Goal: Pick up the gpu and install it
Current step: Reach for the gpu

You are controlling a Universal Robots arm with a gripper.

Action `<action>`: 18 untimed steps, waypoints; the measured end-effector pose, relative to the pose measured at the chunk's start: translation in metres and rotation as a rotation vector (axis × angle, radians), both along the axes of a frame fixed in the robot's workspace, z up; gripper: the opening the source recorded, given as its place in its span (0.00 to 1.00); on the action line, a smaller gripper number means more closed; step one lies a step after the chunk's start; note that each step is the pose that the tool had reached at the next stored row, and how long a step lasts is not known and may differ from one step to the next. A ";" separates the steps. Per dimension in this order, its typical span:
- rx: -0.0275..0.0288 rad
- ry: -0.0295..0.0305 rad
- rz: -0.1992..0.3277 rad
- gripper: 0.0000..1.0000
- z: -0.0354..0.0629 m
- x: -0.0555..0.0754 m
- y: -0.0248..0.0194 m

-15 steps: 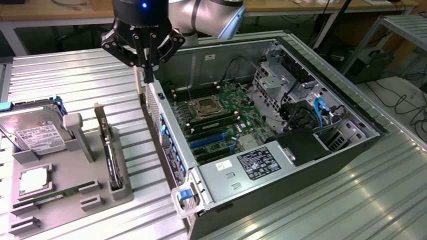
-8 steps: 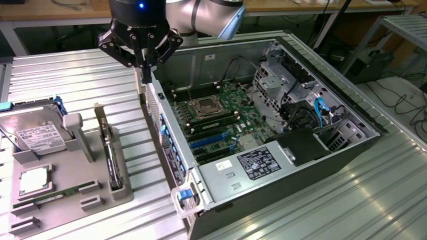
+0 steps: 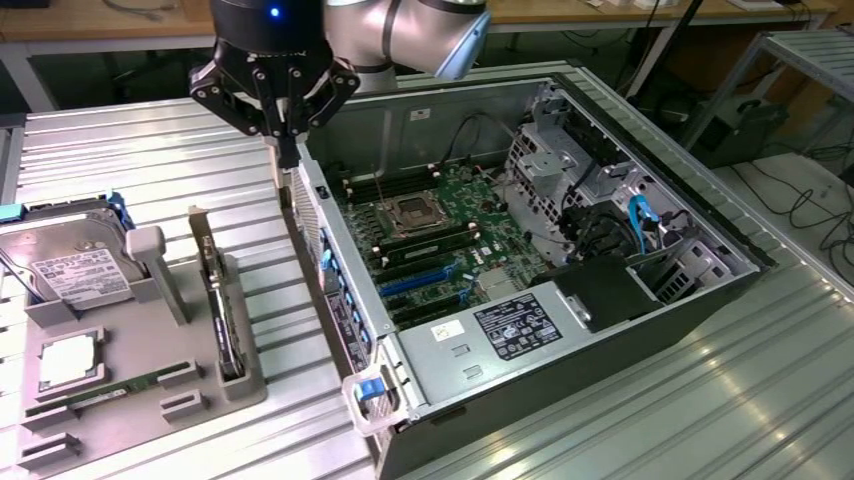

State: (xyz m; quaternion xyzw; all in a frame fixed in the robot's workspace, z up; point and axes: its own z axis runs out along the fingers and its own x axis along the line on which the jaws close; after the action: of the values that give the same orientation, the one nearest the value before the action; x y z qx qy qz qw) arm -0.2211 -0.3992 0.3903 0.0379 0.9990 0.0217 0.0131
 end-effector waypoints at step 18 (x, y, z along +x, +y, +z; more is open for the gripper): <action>0.0000 0.0000 0.000 0.11 -0.0008 -0.011 -0.0002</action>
State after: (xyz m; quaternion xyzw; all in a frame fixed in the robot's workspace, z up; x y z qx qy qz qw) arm -0.2317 -0.3994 0.3895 0.0379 0.9990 0.0217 0.0131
